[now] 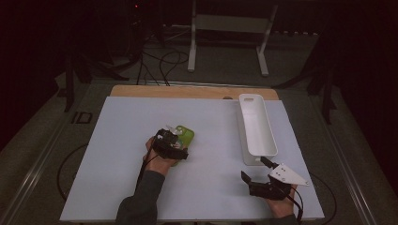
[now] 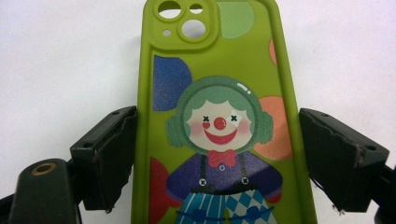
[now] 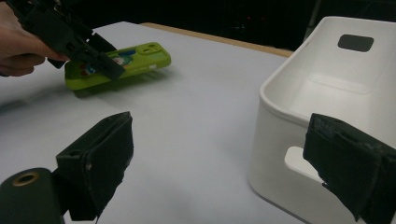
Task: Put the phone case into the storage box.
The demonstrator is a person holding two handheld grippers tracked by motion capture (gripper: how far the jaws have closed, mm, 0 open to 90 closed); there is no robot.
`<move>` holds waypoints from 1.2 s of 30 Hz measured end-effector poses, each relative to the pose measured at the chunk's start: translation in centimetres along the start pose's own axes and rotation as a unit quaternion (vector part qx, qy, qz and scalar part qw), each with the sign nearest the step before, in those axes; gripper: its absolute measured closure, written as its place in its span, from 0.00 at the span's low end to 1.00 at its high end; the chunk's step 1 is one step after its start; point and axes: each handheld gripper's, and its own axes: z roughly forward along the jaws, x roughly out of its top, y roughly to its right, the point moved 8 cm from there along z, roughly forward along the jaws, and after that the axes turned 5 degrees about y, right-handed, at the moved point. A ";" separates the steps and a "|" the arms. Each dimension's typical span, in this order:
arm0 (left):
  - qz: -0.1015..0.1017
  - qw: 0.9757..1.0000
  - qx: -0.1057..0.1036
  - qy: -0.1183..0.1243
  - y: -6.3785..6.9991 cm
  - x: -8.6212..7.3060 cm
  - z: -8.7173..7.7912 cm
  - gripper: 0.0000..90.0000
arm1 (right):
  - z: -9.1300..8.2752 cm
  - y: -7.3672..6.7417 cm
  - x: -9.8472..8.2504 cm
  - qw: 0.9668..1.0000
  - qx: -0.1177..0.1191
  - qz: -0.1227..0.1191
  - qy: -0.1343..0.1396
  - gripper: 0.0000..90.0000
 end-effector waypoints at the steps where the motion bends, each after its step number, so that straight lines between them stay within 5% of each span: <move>1: 0.000 1.000 0.000 0.002 0.0 0.1 -0.1 0.18 | 0.0 0.0 0.0 1.000 0.000 -0.001 0.000 0.09; 36: 0.030 0.998 0.004 0.050 0.5 1.9 -2.7 0.18 | 0.0 0.0 0.0 1.000 0.000 0.001 0.001 0.09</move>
